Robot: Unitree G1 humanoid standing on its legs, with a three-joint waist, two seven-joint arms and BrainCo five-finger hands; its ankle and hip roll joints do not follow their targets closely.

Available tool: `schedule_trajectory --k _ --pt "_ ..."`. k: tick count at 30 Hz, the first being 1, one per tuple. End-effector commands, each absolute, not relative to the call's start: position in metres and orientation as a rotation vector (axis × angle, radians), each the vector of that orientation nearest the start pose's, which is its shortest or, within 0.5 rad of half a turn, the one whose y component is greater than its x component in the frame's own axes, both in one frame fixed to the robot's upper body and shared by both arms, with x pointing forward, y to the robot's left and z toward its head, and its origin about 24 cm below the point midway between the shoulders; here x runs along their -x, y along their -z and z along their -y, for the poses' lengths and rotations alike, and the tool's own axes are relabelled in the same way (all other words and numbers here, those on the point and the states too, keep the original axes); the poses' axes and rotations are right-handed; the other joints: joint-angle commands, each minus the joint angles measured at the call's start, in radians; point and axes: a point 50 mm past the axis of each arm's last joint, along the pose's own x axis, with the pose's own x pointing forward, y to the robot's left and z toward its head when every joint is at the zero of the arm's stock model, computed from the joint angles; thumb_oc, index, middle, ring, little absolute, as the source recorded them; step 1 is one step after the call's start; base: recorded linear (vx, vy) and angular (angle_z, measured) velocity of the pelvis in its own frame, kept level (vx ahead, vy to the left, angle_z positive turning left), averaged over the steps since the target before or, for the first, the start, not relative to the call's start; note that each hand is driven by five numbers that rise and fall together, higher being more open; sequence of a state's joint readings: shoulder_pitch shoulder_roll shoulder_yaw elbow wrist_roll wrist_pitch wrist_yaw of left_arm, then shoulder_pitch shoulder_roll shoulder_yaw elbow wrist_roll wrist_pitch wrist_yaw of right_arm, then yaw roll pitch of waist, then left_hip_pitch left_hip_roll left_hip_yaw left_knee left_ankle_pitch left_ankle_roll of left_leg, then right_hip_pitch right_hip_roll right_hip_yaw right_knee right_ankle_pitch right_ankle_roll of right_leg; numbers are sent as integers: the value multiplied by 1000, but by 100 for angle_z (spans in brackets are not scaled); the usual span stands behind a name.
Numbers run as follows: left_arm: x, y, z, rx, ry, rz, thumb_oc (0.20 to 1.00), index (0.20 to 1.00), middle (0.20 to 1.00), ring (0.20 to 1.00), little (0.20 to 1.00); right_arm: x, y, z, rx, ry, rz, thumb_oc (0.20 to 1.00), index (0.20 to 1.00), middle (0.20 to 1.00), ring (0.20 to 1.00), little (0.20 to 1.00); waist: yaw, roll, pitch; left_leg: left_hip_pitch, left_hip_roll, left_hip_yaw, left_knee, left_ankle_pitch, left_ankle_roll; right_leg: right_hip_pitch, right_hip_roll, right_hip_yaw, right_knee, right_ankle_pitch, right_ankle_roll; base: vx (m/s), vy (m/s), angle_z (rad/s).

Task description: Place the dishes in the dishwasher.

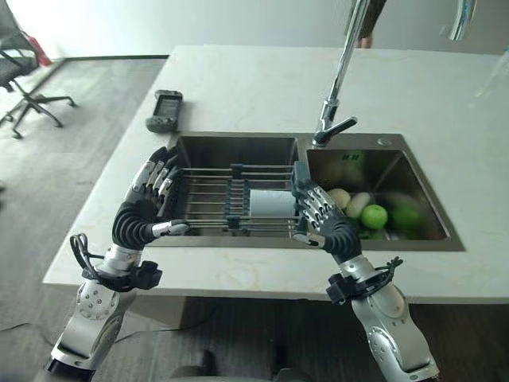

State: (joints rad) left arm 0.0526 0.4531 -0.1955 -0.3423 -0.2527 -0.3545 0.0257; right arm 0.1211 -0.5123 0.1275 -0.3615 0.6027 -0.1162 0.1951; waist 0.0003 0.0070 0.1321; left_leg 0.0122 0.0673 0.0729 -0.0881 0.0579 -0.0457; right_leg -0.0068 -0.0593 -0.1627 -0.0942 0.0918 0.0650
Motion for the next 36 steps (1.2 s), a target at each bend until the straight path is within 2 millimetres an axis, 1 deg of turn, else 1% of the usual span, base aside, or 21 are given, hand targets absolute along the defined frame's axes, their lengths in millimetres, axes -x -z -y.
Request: schedule_trajectory --k 1,2,5,7,9,11,12,13,16,18,21,23,24,25,27,29,30,33,35,36 --pt "-231 -141 -167 -257 287 535 1000 1000 1000 1000 1000 -221 -150 174 -118 -438 465 1000 1000 1000 1000 1000 -9 -31 -37 18 8 -21 1 1 -9 54 -54 -8 7 11 62 89 111 -19" --pt "-233 -141 -167 -285 298 521 1000 1000 1000 1000 1000 -221 -151 175 -114 -433 467 1000 1000 1000 1000 1000 -12 -28 -43 19 8 -16 1 -1 -9 57 -60 -16 7 10 65 102 136 -25" --pt "-241 -149 -170 -452 315 521 1000 1000 1000 1000 1000 -222 -152 178 -86 -404 463 1000 1000 1000 1000 1000 -25 -15 -56 25 12 8 1 -7 -13 63 -85 -44 7 10 80 77 129 -4" --pt "-247 -160 -174 -536 292 548 1000 1000 1000 1000 1000 -224 -153 181 -87 -385 454 1000 1000 1000 1000 1000 -37 -7 -63 34 5 16 1 -17 -7 62 -96 -38 10 10 89 67 122 2" --pt "-253 -165 -179 -643 243 552 1000 1000 1000 1000 1000 -226 -153 178 -85 -395 451 1000 1000 1000 1000 1000 -47 0 -66 42 7 35 1 -23 -3 61 -104 -34 12 9 95 50 99 -7" --pt "-258 -170 -181 -693 224 556 1000 1000 1000 1000 1000 -227 -155 177 -74 -400 451 1000 1000 1000 1000 1000 -54 2 -67 46 7 46 1 -26 -1 62 -108 -29 11 9 97 25 47 -15" --pt "-261 -173 -181 -715 223 552 1000 1000 1000 1000 1000 -229 -156 176 -72 -401 452 1000 1000 1000 1000 1000 -57 3 -67 48 7 50 1 -28 0 62 -110 -27 11 9 98 23 47 -17" --pt "-265 -176 -179 -776 225 550 1000 1000 1000 1000 1000 -231 -157 174 -70 -404 452 1000 1000 1000 1000 1000 -64 6 -70 50 7 57 1 -30 1 63 -111 -23 11 9 100 29 53 -17" --pt "-279 -181 -175 -944 286 488 1000 1000 1000 1000 1000 -235 -160 173 -59 -420 450 1000 1000 1000 1000 1000 -86 18 -77 60 6 79 1 -34 3 63 -113 -9 13 8 106 48 54 -11" --pt "-284 -186 -176 -1006 313 468 1000 1000 1000 1000 1000 -236 -161 173 -54 -428 440 1000 1000 1000 1000 1000 -97 25 -81 66 7 91 1 -37 3 63 -112 -4 14 7 107 56 48 -21" --pt "-298 -198 -178 -1140 334 399 1000 1000 1000 1000 1000 -238 -160 173 -39 -462 414 1000 1000 1000 1000 1000 -132 45 -92 77 8 115 1 -42 5 63 -104 27 12 3 105 60 55 -22" --pt "-305 -198 -180 -1190 346 335 1000 1000 1000 1000 1000 -238 -160 174 -32 -474 406 1000 1000 1000 1000 1000 -145 50 -97 82 9 128 1 -43 5 64 -100 39 11 0 104 63 28 -42" --pt "-312 -198 -180 -1208 358 299 1000 1000 1000 1000 1000 -239 -160 173 -27 -488 398 1000 1000 1000 1000 1000 -161 55 -100 87 11 140 1 -44 5 63 -96 53 10 -1 104 92 26 -40" --pt "-320 -195 -180 -1217 366 238 1000 1000 1000 1000 1000 -239 -159 173 -28 -506 387 1000 1000 1000 1000 1000 -178 59 -106 94 14 156 1 -45 5 63 -90 70 9 -3 103 104 17 -30" --pt "-332 -185 -183 -1208 362 139 1000 1000 1000 1000 1000 -240 -157 172 -23 -528 375 1000 1000 1000 1000 1000 -199 61 -109 102 15 171 1 -46 6 63 -83 91 7 -4 101 83 1 -46" --pt "-346 -171 -193 -1199 321 52 1000 1000 1000 1000 1000 -242 -157 172 -21 -549 365 1000 1000 1000 1000 1000 -221 66 -111 110 18 190 1 -46 6 62 -75 111 7 -5 99 73 17 -44" --pt "-355 -157 -203 -1176 280 -31 1000 1000 1000 1000 1000 -243 -156 172 -14 -570 355 1000 1000 1000 1000 1000 -241 73 -114 116 18 208 1 -46 7 60 -70 127 7 -6 97 76 38 -30" --pt "-361 -144 -212 -1128 244 -103 1000 1000 1000 1000 1000 -244 -155 173 -7 -585 346 1000 1000 1000 1000 1000 -255 80 -117 121 17 222 1 -48 7 58 -68 137 7 -7 97 44 27 -18" --pt "-363 -129 -221 -1074 208 -158 1000 1000 1000 1000 1000 -244 -154 174 -2 -595 338 1000 1000 1000 1000 1000 -269 85 -118 125 15 236 1 -48 7 57 -66 148 7 -8 96 44 24 -5" --pt "-363 -125 -222 -1063 200 -170 1000 1000 1000 1000 1000 -244 -154 174 -1 -597 336 1000 1000 1000 1000 1000 -272 86 -119 126 15 238 1 -48 7 57 -66 151 7 -8 96 35 24 -4"
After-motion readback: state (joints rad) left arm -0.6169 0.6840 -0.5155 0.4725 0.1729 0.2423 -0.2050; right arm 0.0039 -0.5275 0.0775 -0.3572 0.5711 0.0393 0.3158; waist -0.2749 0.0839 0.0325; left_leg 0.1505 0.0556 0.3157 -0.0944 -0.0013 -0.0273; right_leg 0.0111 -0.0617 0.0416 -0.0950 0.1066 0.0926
